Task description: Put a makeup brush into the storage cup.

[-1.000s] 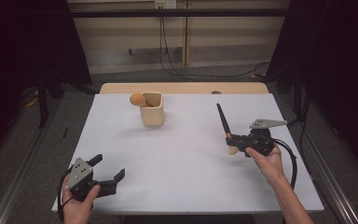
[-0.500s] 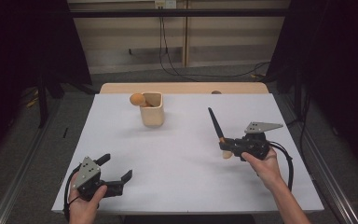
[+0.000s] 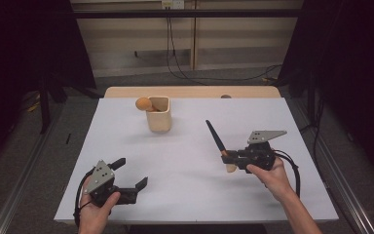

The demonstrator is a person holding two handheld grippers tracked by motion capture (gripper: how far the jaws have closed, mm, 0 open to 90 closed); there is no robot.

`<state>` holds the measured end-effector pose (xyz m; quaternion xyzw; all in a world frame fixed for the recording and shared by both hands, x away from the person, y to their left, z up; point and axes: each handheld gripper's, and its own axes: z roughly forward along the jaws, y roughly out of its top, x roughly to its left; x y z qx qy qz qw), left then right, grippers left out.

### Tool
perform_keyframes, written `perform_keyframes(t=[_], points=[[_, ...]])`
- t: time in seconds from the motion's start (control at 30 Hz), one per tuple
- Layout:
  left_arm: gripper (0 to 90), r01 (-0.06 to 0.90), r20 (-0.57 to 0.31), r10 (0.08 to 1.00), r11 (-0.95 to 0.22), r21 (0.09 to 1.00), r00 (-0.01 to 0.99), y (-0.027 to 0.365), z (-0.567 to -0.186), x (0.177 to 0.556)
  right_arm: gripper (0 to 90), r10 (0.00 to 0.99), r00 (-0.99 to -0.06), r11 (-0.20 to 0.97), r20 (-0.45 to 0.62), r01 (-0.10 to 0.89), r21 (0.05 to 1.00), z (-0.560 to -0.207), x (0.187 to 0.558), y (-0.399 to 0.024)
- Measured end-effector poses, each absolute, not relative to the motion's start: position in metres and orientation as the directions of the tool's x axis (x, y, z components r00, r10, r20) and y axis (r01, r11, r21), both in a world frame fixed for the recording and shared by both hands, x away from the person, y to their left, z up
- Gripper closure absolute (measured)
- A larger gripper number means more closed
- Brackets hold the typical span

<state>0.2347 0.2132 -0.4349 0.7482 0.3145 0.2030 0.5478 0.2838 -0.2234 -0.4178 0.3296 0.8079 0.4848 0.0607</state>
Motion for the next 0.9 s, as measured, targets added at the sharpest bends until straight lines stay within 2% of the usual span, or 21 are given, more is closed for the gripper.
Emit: perform_keyframes(t=[0.33, 0.9], points=[[2.9, 0.233, -0.037, 0.660, -0.212, 0.949, 0.750, 0.185, -0.429, 0.240, 73.8, 0.531, -0.820, 0.369, 0.214, 0.451, 0.813, -0.417, 0.280, -0.208], [2.9, 0.225, -0.037, 0.555, -0.274, 0.935, 0.831, 0.149, -0.421, 0.243, 73.8, 0.394, -0.897, 0.489, 0.202, 0.390, 0.780, -0.415, 0.272, -0.179]])
